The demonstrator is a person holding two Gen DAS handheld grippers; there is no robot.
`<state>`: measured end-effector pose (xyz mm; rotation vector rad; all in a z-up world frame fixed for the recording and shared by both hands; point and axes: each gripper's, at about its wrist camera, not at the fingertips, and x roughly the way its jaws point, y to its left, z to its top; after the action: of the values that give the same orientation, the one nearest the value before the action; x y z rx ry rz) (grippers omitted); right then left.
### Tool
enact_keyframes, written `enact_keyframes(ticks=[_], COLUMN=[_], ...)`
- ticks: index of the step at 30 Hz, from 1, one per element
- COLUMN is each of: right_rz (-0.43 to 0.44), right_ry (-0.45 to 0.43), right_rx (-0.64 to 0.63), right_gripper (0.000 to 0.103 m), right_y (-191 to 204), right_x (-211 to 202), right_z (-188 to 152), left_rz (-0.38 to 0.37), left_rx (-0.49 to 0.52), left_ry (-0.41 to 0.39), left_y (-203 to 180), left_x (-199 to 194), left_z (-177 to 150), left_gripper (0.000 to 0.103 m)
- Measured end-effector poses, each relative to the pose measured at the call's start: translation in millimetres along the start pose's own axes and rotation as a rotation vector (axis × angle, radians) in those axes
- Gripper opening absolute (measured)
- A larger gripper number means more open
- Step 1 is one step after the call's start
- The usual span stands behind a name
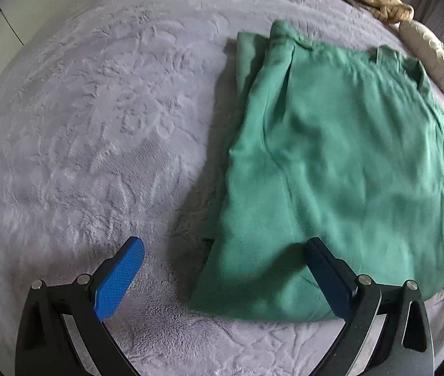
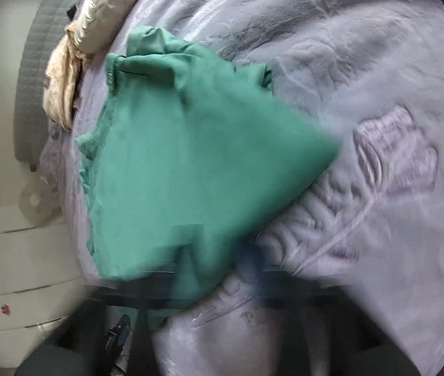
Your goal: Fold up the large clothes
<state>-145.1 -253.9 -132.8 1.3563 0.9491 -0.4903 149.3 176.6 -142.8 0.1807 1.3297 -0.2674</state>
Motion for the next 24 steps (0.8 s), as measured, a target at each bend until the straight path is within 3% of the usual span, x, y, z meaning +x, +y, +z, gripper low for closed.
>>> enact_keyframes(ticks=[3, 6, 8, 15, 17, 19, 24], right_rz=[-0.083, -0.116, -0.087, -0.107, -0.097, -0.049, 0.025], right_ry=[-0.009, -0.015, -0.008, 0.024, 0.036, 0.054, 0.146], right_rx=[-0.166, -0.125, -0.072, -0.124, -0.145, -0.172, -0.306], right_gripper=[0.009, 0.009, 0.009, 0.015, 0.024, 0.061, 0.065], right_y=[17, -6, -22, 0, 11, 23, 70], right_x=[-2, 6, 8, -13, -17, -18, 6], right_z=[0, 8, 14, -2, -14, -28, -64], left_rz=[0.017, 0.013, 0.013, 0.014, 0.014, 0.009, -0.005], left_rx=[0.014, 0.013, 0.011, 0.013, 0.007, 0.002, 0.008], left_ry=[-0.005, 0.012, 0.016, 0.018, 0.025, 0.033, 0.043], left_y=[-1, 2, 4, 6, 9, 6, 11], left_x=[5, 13, 15, 26, 25, 18, 20], left_z=[-5, -10, -11, -14, -8, -7, -6], left_gripper=[0.103, 0.103, 0.103, 0.103, 0.103, 0.103, 0.103])
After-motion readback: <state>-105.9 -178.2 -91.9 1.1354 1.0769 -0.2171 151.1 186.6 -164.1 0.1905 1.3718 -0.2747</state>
